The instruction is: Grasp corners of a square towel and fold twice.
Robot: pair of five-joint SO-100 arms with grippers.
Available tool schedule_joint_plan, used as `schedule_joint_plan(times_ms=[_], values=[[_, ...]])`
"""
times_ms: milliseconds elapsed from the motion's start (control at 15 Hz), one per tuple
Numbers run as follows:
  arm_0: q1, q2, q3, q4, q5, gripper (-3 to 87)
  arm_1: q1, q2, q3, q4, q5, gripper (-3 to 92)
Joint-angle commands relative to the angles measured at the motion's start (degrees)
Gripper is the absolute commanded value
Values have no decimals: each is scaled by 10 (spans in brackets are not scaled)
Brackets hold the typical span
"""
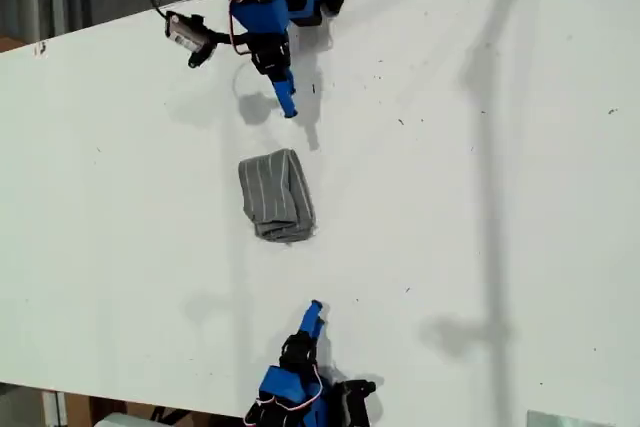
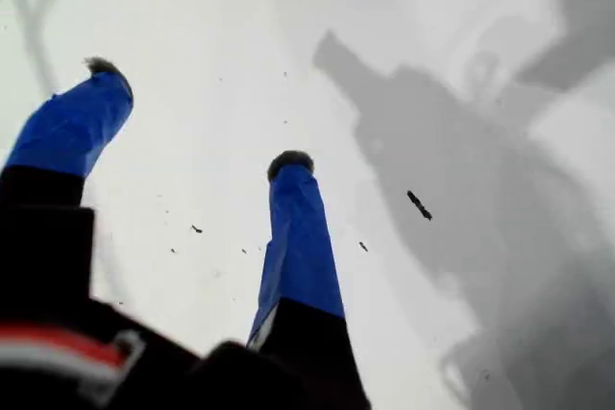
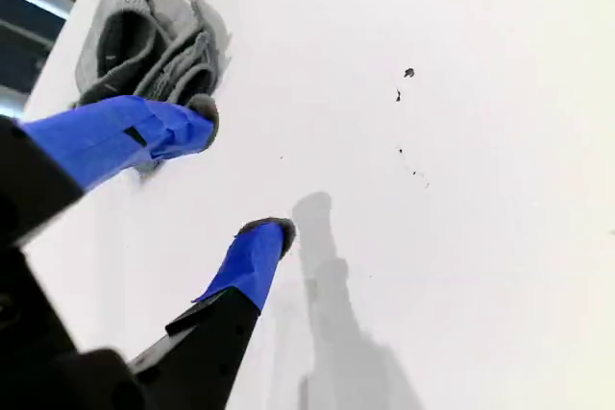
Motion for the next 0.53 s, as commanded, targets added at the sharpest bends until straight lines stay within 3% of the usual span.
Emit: schedule_joint_plan(times_ms=[0,67,200,267,333,467], values=[[-4,3,4,-8,131,197,-4,83,9,92,64,353],[-4,3,5,-11,169,189,-13,83,18,92,99,319],[1,3,5,-10,161,175,-11,83,25,88,211,248],[0,3,5,-10,161,172,-9,83,25,100,220,201],[0,3,5,-10,161,172,-21,83,22,142,250,207],[-1,3,5,-10,160,171,-75,83,22,143,250,210]])
